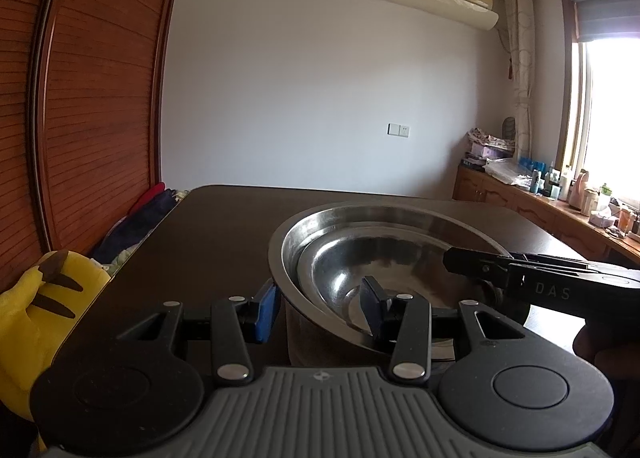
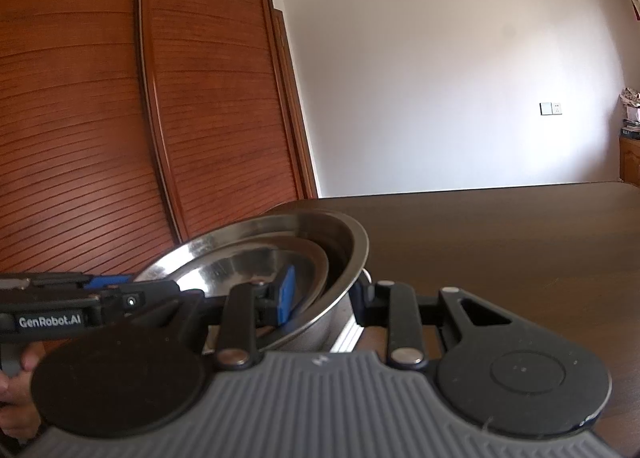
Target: Organize plates and bowls
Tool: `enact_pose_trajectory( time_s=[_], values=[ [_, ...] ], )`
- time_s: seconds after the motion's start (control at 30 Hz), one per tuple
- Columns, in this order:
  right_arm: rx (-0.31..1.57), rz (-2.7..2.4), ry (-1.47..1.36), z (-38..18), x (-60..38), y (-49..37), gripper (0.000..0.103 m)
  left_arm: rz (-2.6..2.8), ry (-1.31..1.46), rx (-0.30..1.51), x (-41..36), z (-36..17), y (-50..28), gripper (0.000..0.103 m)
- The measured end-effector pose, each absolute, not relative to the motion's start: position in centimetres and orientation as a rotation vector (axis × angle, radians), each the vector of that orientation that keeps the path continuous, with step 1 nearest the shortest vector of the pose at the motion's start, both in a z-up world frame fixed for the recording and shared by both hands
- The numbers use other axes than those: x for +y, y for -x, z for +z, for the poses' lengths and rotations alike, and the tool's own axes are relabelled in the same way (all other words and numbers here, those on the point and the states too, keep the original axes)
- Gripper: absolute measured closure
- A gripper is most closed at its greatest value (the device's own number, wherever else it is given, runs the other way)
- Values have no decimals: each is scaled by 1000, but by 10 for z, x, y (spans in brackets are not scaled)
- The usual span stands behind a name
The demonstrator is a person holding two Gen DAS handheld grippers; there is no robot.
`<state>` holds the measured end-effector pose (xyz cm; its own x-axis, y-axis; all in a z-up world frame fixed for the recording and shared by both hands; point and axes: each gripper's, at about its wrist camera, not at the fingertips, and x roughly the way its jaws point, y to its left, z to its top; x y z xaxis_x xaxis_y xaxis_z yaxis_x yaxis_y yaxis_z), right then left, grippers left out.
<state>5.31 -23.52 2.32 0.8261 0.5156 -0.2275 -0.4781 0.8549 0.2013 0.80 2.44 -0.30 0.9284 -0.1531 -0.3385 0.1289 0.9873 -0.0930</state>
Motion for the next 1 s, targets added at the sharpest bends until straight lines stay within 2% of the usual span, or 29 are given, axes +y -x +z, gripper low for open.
enact_pose_trajectory(
  time_s=[0.47,0.6,0.63,0.67,0.7,1.0],
  values=[
    [288,536,-131,22,-230,-51,67,-145,67,352,22,-2,-6,32],
    [274,529,-112,23,-228,-47,57,-144,67,353,22,-2,-7,31],
    [266,526,-105,24,-228,-45,54,-142,64,352,22,-2,-7,29],
    [256,523,-102,25,-228,-42,49,-137,56,350,22,-2,-7,21],
    [248,518,-97,26,-229,-40,48,-132,45,347,21,-2,-7,19],
    [240,470,-100,30,-245,-30,41,-128,28,331,23,0,-4,10]
  ],
)
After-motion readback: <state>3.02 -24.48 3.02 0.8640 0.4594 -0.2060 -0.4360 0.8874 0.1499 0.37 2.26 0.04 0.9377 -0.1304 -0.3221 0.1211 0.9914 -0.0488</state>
